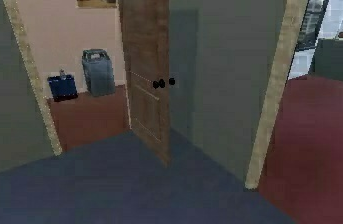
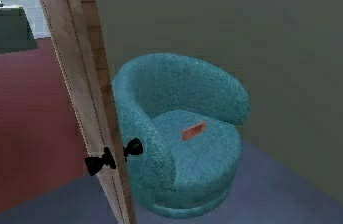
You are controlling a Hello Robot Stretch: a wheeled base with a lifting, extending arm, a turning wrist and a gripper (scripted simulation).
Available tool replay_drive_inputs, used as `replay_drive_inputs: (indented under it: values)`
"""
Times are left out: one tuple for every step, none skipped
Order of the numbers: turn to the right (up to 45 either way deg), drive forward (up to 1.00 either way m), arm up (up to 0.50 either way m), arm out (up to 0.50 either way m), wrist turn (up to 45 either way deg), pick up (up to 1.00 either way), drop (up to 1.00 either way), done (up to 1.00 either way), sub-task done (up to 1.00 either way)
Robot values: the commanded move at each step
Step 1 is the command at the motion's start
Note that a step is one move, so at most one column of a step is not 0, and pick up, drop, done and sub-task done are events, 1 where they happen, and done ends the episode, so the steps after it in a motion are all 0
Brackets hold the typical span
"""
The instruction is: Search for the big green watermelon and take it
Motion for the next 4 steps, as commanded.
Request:
replay_drive_inputs:
  values:
    - [15.0, 0.0, 0.0, 0.0, 0.0, 0.0, 0.0, 0.0, 0.0]
    - [0.0, 0.45, 0.0, 0.0, 0.0, 0.0, 0.0, 0.0, 0.0]
    - [39.0, 0.0, 0.0, 0.0, 0.0, 0.0, 0.0, 0.0, 0.0]
    - [0.0, 0.1, 0.0, 0.0, 0.0, 0.0, 0.0, 0.0, 0.0]
